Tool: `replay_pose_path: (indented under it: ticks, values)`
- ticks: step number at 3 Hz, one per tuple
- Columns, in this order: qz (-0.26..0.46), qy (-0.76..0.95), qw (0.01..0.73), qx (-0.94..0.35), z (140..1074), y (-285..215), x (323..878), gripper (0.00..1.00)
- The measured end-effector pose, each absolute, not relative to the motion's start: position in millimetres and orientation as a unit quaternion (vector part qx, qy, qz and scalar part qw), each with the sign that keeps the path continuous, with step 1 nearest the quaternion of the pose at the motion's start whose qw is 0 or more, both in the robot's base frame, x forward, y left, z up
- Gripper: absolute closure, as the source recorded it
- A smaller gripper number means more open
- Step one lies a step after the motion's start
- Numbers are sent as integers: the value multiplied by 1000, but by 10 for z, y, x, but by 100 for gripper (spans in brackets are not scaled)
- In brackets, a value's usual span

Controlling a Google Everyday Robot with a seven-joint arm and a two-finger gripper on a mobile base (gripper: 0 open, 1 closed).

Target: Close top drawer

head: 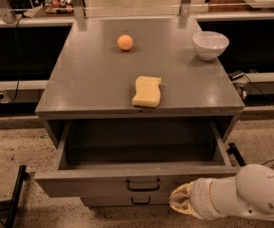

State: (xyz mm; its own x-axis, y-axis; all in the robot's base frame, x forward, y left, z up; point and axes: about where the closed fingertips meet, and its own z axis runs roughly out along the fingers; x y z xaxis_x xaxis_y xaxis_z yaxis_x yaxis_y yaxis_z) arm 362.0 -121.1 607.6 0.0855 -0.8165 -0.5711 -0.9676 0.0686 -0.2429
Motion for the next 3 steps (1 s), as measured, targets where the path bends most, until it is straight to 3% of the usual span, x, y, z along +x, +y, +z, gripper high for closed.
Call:
replay_pose_path:
  ticks: [3]
  values:
    - [88, 640, 369, -668, 6014, -1304, 4361, 100]
